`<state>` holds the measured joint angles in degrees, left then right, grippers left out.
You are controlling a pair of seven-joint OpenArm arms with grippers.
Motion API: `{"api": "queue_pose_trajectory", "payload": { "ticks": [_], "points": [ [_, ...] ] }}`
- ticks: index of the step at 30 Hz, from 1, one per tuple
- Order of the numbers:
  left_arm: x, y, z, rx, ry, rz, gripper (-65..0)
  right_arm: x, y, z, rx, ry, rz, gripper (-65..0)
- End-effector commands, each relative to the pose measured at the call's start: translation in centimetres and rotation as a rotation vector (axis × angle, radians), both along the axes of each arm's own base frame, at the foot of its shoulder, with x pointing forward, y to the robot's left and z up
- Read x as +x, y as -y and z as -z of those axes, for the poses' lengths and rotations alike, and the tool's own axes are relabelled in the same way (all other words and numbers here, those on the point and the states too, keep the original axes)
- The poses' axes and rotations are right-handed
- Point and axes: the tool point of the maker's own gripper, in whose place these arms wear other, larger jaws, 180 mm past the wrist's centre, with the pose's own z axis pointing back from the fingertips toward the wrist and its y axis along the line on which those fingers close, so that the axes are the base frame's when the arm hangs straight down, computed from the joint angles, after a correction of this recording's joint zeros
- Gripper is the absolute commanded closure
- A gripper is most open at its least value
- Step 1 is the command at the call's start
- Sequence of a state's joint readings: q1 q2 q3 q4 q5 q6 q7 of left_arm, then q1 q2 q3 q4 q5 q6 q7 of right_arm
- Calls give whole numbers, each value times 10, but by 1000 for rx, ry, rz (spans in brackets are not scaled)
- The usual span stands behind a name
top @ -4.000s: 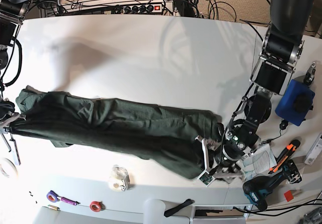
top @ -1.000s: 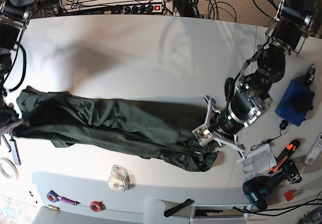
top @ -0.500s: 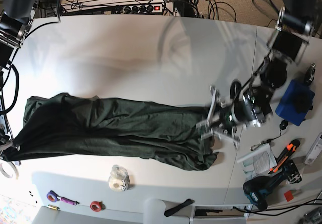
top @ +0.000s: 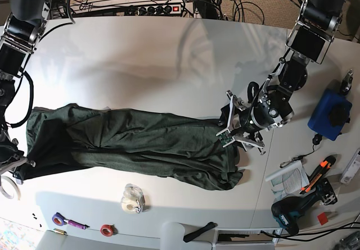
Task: Layout the t-shirt on the table in an organized manner, then fold the t-shirt properly
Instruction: 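Hold the shirt edge with the left gripper and smooth it flat, then lift the shirt with both grippers and flip it over onto the table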
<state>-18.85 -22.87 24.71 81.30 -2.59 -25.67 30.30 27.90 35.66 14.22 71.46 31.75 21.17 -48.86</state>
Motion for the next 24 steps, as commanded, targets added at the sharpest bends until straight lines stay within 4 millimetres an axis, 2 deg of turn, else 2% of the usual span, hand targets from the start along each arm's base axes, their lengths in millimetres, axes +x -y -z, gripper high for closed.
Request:
{"api": "queue_pose_trajectory", "payload": {
  "ticks": [1,6,10,14,18,21,22,24],
  "points": [
    [13,2,-19,-27,56,2,-303,4,7,-30,-22,79,4,0],
    [12,0,-10,-27,32,-9,-289,4,7,-30,-25,77,5,0],
    [12,8,2,-38,22,-6,-289,4,8,-29,-28,76,7,0],
    [15,17,0,-57,23,-1,-289,4,8,-30,-28,76,7,0],
    [24,16,-10,-55,37,-4,-243,4,8,-29,-28,75,7,0],
    [24,18,-12,-54,34,19,-240,4,8,-29,-28,75,7,0],
    [23,20,-12,-64,30,19,-226,4,8,-29,-28,75,7,0],
    [22,22,-14,-89,21,17,-158,4,8,-29,-28,75,6,0]
  ]
}}
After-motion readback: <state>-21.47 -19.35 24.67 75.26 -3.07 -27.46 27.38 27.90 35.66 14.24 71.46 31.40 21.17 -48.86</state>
